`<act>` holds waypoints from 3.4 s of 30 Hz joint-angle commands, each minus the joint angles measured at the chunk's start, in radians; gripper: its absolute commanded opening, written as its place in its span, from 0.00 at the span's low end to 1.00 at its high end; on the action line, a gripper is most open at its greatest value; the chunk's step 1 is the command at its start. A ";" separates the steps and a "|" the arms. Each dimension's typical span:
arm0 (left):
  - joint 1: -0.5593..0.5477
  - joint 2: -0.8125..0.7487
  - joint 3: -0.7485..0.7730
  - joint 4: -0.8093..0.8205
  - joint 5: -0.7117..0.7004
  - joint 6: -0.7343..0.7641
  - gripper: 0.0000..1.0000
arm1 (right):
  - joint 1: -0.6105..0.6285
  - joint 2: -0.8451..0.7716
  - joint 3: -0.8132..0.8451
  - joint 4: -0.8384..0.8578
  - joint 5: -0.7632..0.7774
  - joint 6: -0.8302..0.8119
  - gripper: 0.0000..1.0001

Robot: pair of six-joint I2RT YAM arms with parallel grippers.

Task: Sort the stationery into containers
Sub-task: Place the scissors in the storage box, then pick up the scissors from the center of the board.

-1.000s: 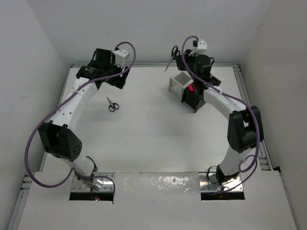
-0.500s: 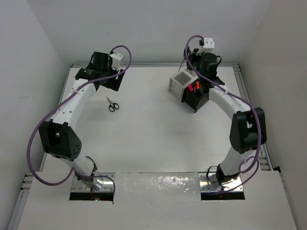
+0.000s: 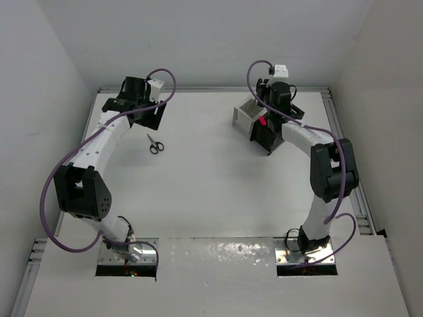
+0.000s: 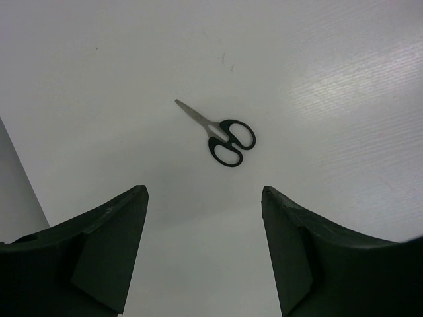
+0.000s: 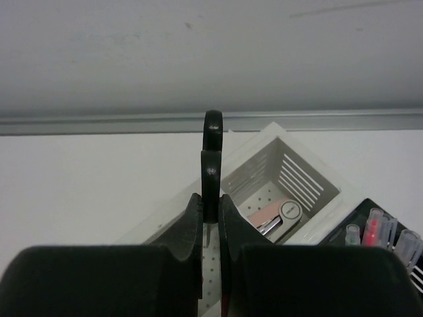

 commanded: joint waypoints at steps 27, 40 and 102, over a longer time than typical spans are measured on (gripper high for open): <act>0.035 -0.001 -0.112 0.073 0.014 0.000 0.76 | 0.024 -0.041 -0.166 0.190 0.037 -0.009 0.47; 0.103 0.369 0.101 0.014 0.143 0.037 0.51 | 0.035 -0.270 -0.237 0.100 -0.112 0.070 0.38; -0.031 0.363 0.035 0.083 0.011 0.285 0.30 | 0.104 -0.581 -0.474 -0.009 -0.101 0.064 0.34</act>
